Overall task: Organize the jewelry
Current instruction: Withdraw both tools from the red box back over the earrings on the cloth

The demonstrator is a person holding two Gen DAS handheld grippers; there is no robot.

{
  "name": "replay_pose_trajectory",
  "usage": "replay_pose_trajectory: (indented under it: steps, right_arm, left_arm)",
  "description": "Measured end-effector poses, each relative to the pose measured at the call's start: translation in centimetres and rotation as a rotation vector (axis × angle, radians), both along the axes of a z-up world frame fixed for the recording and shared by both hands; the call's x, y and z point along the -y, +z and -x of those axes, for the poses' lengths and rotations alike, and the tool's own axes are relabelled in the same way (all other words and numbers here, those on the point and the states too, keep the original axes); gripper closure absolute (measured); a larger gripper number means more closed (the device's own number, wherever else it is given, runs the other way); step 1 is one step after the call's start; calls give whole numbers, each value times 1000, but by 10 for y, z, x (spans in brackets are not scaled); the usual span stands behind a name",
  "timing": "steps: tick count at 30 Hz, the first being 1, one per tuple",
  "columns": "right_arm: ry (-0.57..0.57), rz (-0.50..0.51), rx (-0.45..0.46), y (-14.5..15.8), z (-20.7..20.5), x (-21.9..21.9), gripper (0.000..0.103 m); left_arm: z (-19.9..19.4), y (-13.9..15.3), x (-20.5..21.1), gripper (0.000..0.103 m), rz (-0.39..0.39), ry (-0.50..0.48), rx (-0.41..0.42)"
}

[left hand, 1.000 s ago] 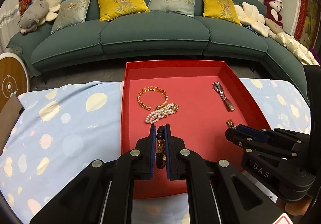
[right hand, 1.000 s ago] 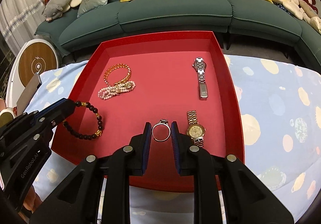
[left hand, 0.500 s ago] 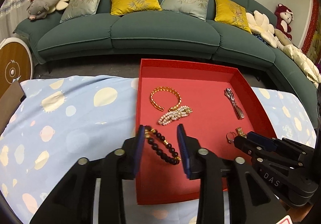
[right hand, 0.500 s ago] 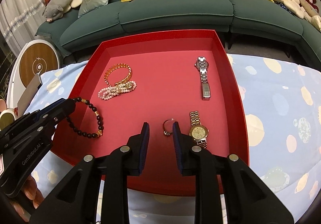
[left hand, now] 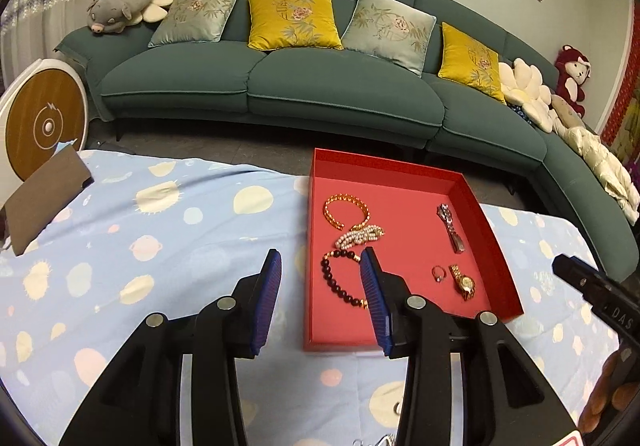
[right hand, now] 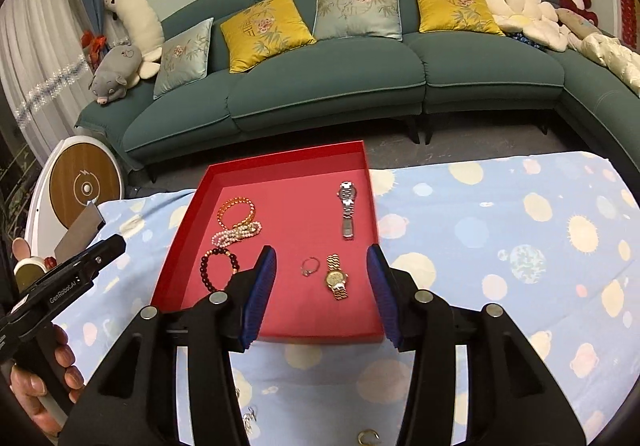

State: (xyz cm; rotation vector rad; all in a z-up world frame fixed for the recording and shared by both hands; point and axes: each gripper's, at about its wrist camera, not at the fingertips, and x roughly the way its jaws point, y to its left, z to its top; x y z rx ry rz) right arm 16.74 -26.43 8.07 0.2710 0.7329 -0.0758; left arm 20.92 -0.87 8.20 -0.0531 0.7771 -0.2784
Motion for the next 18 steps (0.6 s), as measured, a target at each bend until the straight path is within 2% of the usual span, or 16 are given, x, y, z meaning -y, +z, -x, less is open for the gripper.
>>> replay_pose_trajectory:
  steps: [6, 10, 13, 15, 18]
  right_arm:
    - [1, 68, 30, 12, 49, 5, 55]
    - [34, 85, -19, -9, 76, -1, 55]
    - [37, 53, -84, -34, 91, -3, 55]
    - [44, 27, -115, -48, 99, -5, 55]
    - [92, 61, -141, -61, 103, -23, 55]
  left_arm:
    - [45, -1, -14, 64, -23, -7, -1]
    - [70, -16, -23, 63, -11, -2, -35]
    - [83, -29, -22, 64, 7, -10, -74]
    - [88, -37, -17, 63, -7, -27, -86]
    - [93, -46, -5, 63, -37, -59, -89]
